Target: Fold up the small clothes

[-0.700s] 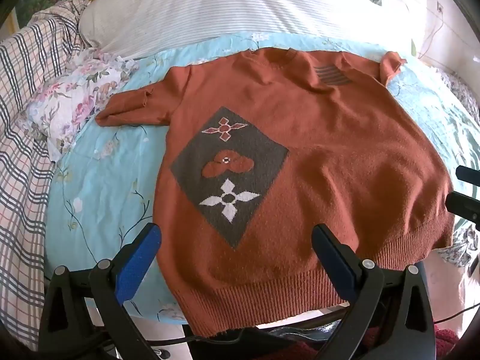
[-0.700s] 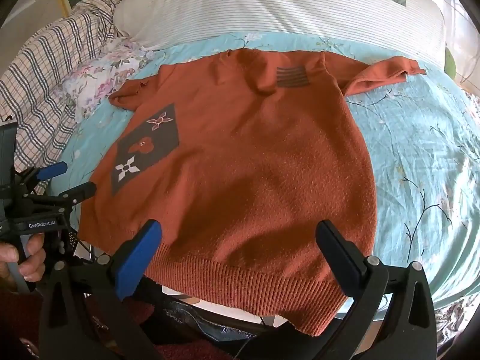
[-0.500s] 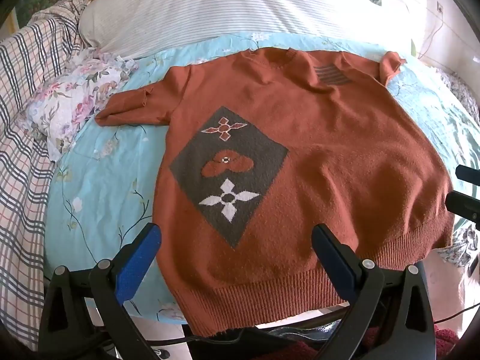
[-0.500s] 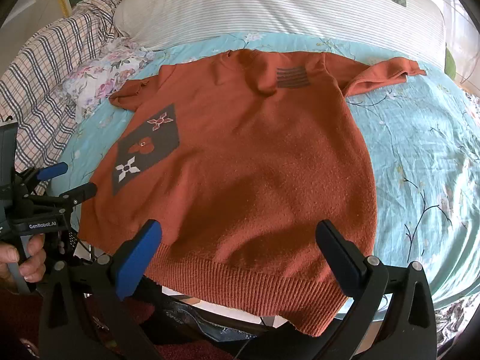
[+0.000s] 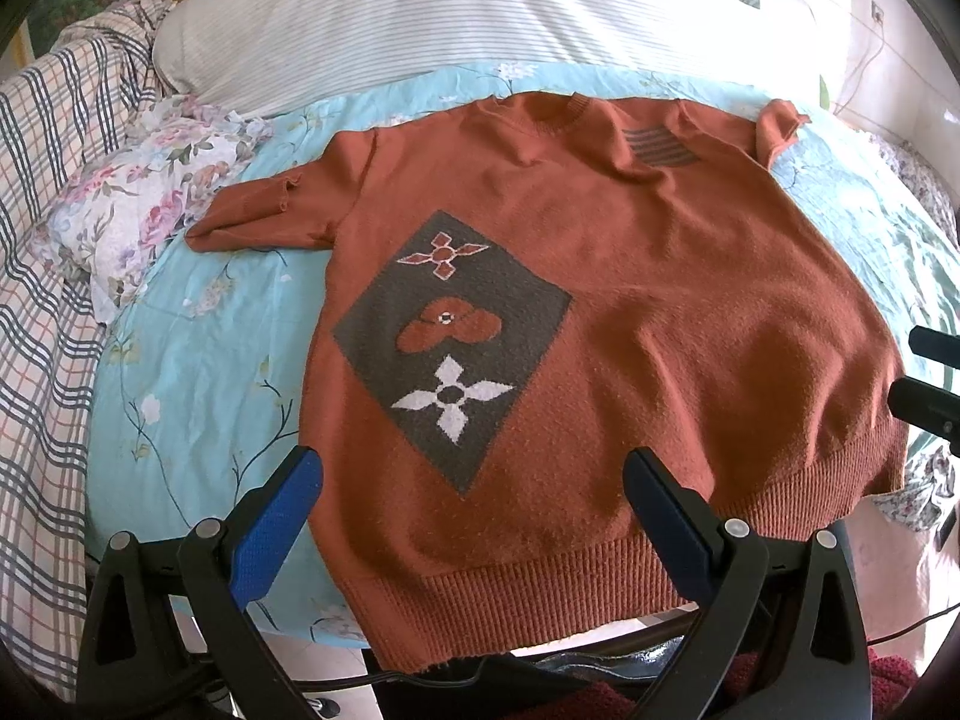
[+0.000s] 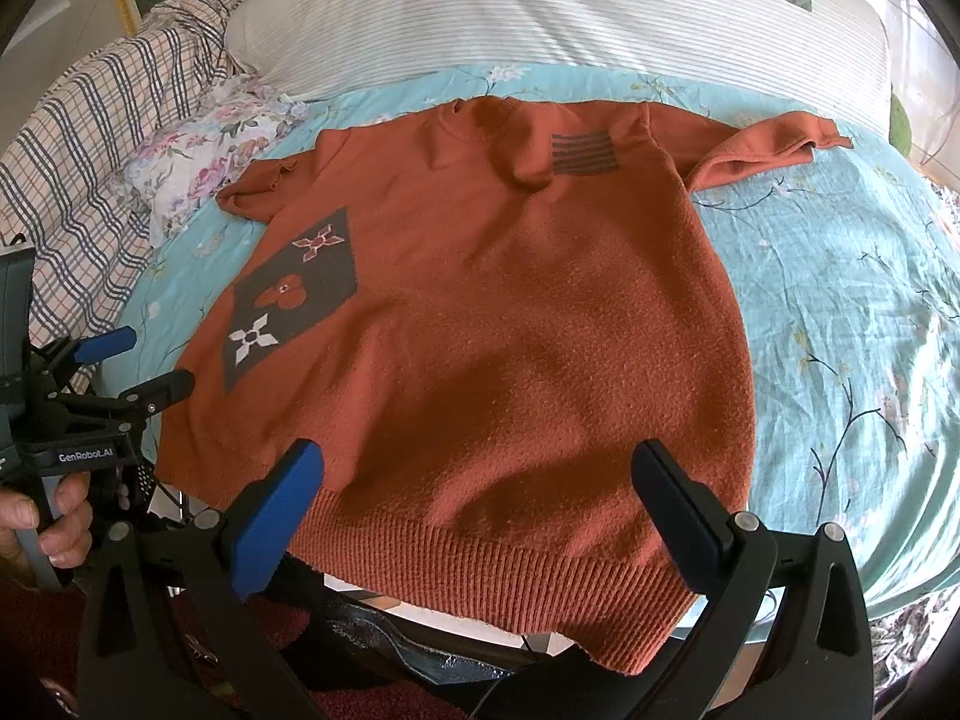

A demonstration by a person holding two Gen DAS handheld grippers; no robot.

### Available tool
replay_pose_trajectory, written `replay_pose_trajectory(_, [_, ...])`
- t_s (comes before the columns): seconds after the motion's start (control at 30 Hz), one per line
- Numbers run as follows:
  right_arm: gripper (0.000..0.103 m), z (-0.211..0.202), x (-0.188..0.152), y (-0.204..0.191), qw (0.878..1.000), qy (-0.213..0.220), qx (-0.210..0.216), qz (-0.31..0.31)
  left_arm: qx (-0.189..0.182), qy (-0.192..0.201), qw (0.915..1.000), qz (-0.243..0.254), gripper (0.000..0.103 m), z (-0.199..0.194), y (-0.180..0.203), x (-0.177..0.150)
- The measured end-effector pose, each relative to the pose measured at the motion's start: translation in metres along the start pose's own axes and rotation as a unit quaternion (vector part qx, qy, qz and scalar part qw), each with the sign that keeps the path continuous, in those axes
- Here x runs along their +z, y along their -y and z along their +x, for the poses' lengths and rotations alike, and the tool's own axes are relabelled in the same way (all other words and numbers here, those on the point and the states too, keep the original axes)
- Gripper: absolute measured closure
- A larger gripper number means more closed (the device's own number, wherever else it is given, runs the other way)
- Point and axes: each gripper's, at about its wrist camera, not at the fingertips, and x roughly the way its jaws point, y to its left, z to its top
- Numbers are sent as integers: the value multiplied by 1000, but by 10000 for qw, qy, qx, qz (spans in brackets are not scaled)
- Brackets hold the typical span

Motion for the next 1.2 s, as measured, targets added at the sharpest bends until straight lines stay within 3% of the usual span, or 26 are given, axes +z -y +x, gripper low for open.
replay_pose_trajectory(0.6, [1,12,1,7,9999,-4,97,141,82,78,9999,102,3,6,-3,4])
replay_pose_trajectory(0.93, [1,17,3,13,9994,-75,186,270,-83,80,9999,66,3,13,1,7])
replay_pose_trajectory(1.2, [1,24,9,33,9989,108,151,432,-142,62,9999,58,3,23,3,11])
